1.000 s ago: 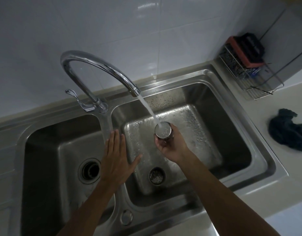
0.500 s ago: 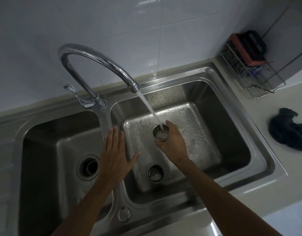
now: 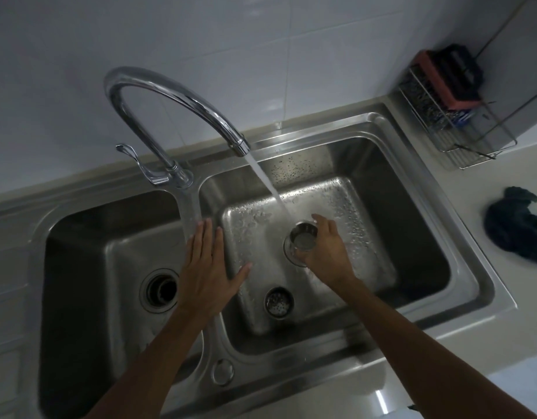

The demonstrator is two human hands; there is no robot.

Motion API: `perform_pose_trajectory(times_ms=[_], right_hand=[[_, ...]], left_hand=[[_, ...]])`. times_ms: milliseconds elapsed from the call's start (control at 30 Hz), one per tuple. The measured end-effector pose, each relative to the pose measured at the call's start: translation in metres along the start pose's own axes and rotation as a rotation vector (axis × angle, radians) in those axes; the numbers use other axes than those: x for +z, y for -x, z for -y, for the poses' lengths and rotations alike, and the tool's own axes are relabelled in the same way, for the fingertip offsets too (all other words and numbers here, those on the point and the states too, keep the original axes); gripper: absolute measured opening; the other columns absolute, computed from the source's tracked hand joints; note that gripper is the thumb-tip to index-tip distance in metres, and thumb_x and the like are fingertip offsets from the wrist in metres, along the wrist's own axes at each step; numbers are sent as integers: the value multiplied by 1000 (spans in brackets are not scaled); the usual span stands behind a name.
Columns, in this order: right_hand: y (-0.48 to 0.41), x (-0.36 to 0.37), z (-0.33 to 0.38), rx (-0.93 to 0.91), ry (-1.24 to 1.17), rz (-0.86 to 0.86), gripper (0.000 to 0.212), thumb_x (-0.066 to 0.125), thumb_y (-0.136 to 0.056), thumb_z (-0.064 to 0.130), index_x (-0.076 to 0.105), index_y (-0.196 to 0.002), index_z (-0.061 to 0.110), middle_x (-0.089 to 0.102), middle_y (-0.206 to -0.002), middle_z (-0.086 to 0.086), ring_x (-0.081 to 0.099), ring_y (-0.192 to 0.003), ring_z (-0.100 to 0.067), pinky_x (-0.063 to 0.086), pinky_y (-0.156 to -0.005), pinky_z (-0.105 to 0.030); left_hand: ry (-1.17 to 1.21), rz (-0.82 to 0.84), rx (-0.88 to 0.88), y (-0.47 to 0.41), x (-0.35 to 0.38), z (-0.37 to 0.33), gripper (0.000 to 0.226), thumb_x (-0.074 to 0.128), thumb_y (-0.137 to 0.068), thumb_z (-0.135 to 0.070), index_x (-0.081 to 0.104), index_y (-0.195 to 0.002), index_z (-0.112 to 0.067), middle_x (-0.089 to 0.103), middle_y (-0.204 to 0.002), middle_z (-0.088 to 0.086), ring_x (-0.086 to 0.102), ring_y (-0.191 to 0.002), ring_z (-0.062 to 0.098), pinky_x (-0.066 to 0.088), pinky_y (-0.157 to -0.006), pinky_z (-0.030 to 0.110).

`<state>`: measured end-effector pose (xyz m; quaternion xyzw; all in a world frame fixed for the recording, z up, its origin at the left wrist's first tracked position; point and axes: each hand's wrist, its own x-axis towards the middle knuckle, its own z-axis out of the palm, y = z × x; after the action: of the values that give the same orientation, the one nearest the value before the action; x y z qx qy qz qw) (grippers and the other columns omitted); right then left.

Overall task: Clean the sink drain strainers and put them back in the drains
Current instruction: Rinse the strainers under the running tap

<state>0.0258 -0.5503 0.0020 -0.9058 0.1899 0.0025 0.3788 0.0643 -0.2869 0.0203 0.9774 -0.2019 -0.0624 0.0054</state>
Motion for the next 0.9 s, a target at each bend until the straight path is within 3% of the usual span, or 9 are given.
perform_pose_trajectory(times_ms=[100, 200, 300, 500, 600, 700, 767, 833, 900], right_hand=[[-13, 0, 9, -42, -27, -5, 94, 90, -69, 18, 38, -147, 12, 42, -140, -14, 55, -118, -29, 49, -95, -28], [-12, 10, 12, -154, -32, 84, 95, 92, -65, 19, 39, -144, 14, 43, -136, -10, 57, -116, -25, 56, -94, -34], [-13, 9, 2, -99, -42, 28, 93, 93, -65, 21, 41, -142, 16, 45, -136, -8, 55, -112, -18, 47, -86, -18], [-5, 13, -5, -136, -20, 77, 90, 92, -65, 27, 42, -140, 25, 49, -134, 1, 54, -106, -10, 49, -86, -23], [1, 6, -22, 201, -201, 97, 66, 95, -63, 31, 56, -117, 33, 63, -113, 6, 63, -94, -6, 52, -76, -14], [2, -2, -37, 806, -645, 228, 52, 88, -70, 42, 67, -109, 14, 71, -97, -9, 69, -79, -20, 57, -57, -30], [5, -5, -46, 1024, -832, 315, 45, 83, -78, 41, 70, -109, 11, 69, -94, -13, 67, -77, -24, 56, -53, -29], [7, -4, -54, 1117, -927, 330, 39, 83, -80, 36, 70, -109, 13, 67, -103, -14, 66, -89, -26, 59, -56, -32], [9, -1, -62, 1043, -852, 337, 36, 84, -80, 29, 68, -108, 13, 65, -115, -14, 65, -99, -28, 61, -67, -35]], left_hand=[[4, -11, 0, 1, -2, 0, 111, 17, -92, -87, 17, -163, -2, -5, -173, 18, -9, -161, 30, 4, -130, 48], [0, -7, -1, 1, -2, 0, 111, 15, -92, -88, 17, -163, -3, -6, -173, 18, -10, -161, 30, 5, -130, 49], [7, -10, -2, 0, -1, 0, 111, 18, -92, -87, 17, -163, -2, -6, -173, 18, -9, -161, 30, 6, -130, 49], [4, -22, -1, 0, 1, 2, 109, 22, -93, -86, 19, -163, -3, -4, -173, 17, -8, -161, 30, 7, -130, 49], [-3, -10, -4, 0, -1, 1, 109, 21, -93, -87, 18, -163, -3, -6, -172, 18, -9, -161, 30, 4, -130, 48], [9, -12, -8, 0, -2, 1, 109, 21, -93, -86, 17, -163, -3, -7, -172, 17, -10, -161, 30, 5, -130, 48], [15, -7, -9, 0, -3, 0, 108, 22, -93, -86, 16, -163, -4, -8, -172, 17, -11, -161, 30, 6, -131, 49], [27, -16, -7, 0, -4, -1, 108, 24, -93, -85, 16, -163, -3, -7, -172, 17, -9, -161, 30, 8, -131, 50], [28, -14, -5, 1, -4, -1, 107, 25, -93, -84, 16, -163, -3, -7, -172, 18, -8, -161, 30, 9, -131, 51]])
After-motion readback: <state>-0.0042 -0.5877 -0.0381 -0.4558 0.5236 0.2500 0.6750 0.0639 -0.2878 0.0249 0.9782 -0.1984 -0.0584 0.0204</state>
